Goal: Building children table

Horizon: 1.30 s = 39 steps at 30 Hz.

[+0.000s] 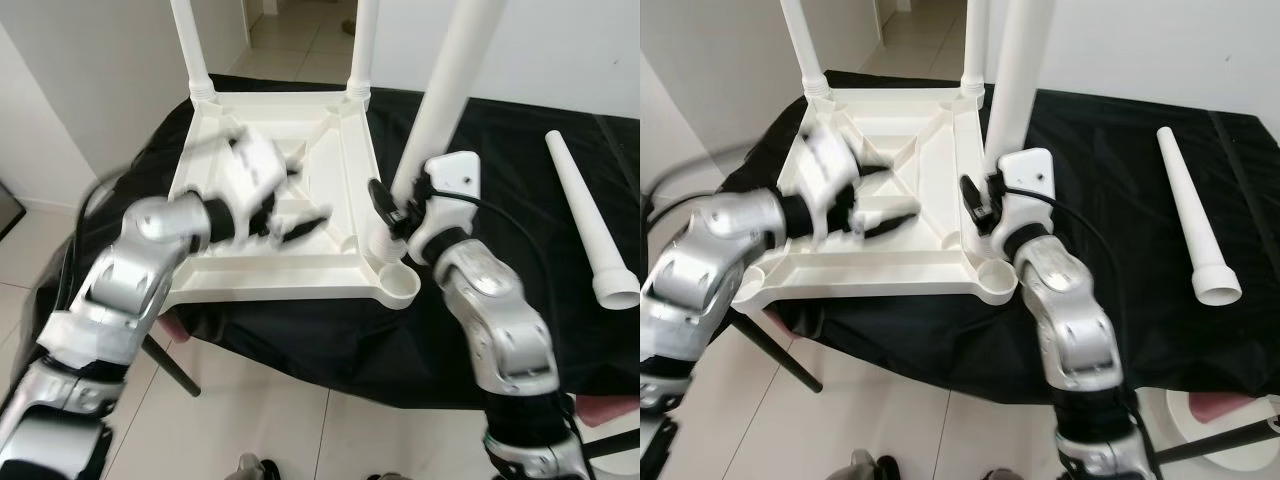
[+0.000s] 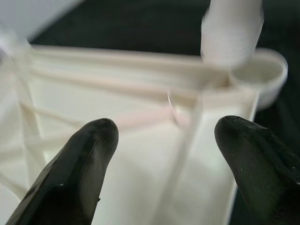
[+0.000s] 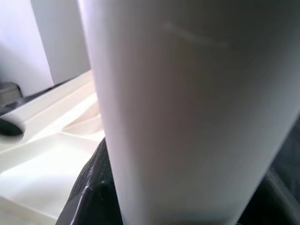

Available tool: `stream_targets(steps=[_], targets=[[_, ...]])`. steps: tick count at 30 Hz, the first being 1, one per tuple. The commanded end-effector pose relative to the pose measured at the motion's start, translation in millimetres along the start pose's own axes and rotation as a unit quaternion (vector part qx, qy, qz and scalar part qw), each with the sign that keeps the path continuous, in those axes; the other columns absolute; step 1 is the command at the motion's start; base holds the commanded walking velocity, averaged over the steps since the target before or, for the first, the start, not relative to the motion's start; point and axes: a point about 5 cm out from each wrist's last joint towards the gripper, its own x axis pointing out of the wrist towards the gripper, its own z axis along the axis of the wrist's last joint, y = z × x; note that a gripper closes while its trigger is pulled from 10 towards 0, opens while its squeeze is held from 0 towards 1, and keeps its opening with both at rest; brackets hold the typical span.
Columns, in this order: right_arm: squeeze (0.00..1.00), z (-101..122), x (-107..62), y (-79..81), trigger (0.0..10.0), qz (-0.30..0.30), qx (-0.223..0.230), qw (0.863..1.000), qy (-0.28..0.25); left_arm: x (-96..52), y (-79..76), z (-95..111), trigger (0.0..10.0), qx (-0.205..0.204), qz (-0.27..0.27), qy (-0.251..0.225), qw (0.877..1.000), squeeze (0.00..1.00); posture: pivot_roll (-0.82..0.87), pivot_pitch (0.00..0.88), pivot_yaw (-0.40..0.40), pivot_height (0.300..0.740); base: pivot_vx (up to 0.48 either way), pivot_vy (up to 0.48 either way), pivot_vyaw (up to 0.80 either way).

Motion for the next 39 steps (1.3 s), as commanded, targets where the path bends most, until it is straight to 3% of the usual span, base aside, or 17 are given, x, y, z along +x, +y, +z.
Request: stream_targets(steps=[1, 5, 9, 10, 13, 20, 22, 25, 29, 33, 37, 39], targets=[[0.00, 4.7, -8.4, -0.7, 10.0, 0.011, 0.004, 1.000, -0.004, 1.2, -8.2, -7.3, 10.0, 0.000, -0.035, 0.023, 0.999, 0.00, -0.15, 0.110, 0.071, 0.740, 0.000, 0.000, 0.00], [0.00, 6.1, -17.1, -5.5, 10.0, 0.010, 0.005, 1.000, 0.003, 1.8, -19.8, -19.2, 10.0, -0.010, -0.075, 0.042, 0.996, 0.00, -0.15, 0.112, 0.073, 0.740, 0.000, 0.000, 0.00], [0.00, 7.3, -19.0, -13.9, 10.0, -0.003, 0.010, 1.000, 0.008, 15.1, -28.1, -29.2, 10.0, -0.017, -0.103, 0.049, 0.993, 0.00, -0.16, 0.120, 0.074, 0.740, 0.000, 0.000, 0.00], [0.00, 7.3, -19.0, -13.9, 10.0, -0.003, 0.010, 1.000, 0.008, 15.1, -28.1, -29.2, 10.0, -0.017, -0.103, 0.049, 0.993, 0.00, -0.16, 0.120, 0.074, 0.740, 0.000, 0.000, 0.00], [0.00, 7.5, -16.6, -10.8, 10.0, 0.000, 0.017, 1.000, 0.006, 24.0, -24.3, -23.6, 10.0, -0.070, -0.107, 0.010, 0.992, 0.00, -0.16, 0.126, 0.076, 0.740, 0.000, 0.000, 0.00], [0.00, 8.2, -15.3, -6.8, 10.0, 0.006, 0.023, 1.000, 0.006, 26.7, -23.8, -27.5, 10.0, -0.059, -0.111, 0.027, 0.992, 0.00, -0.16, 0.131, 0.076, 0.740, 0.000, 0.000, 0.00], [0.00, 11.3, -14.0, -5.7, 10.0, 0.009, 0.026, 1.000, 0.003, 21.8, -8.8, -25.4, 10.0, -0.103, -0.068, -0.003, 0.992, 0.00, -0.17, 0.143, 0.076, 0.740, 0.000, 0.000, 0.00], [0.00, 12.4, -14.0, -5.6, 10.0, 0.010, 0.026, 1.000, 0.002, 18.6, -2.5, -23.6, 10.0, -0.121, -0.052, -0.020, 0.991, 0.00, -0.17, 0.144, 0.076, 0.740, 0.000, 0.000, 0.00], [0.00, 10.6, -16.5, -6.0, 10.0, 0.015, 0.028, 0.999, 0.008, 2.2, 15.7, -35.7, 10.0, -0.104, 0.002, 0.009, 0.994, 0.00, -0.17, 0.143, 0.070, 0.740, 0.000, 0.000, 0.00], [0.00, 5.5, -23.4, -0.4, 10.0, 0.045, 0.035, 0.998, 0.016, -12.7, 16.0, -28.5, 10.0, -0.085, 0.002, -0.007, 0.996, 0.00, -0.15, 0.131, 0.063, 0.740, 0.000, 0.000, 0.00], [0.00, 2.5, -26.0, 0.6, 10.0, 0.052, 0.037, 0.998, 0.022, -13.9, 12.1, -19.6, 10.0, -0.083, -0.012, -0.030, 0.996, 0.00, -0.15, 0.129, 0.058, 0.740, 0.000, 0.000, 0.00], [0.00, -3.3, -29.8, -1.3, 10.0, 0.051, 0.029, 0.998, 0.037, -8.0, -0.2, -1.1, 10.0, -0.080, -0.052, -0.071, 0.993, 0.00, -0.15, 0.130, 0.057, 0.740, 0.000, 0.000, 0.00]])
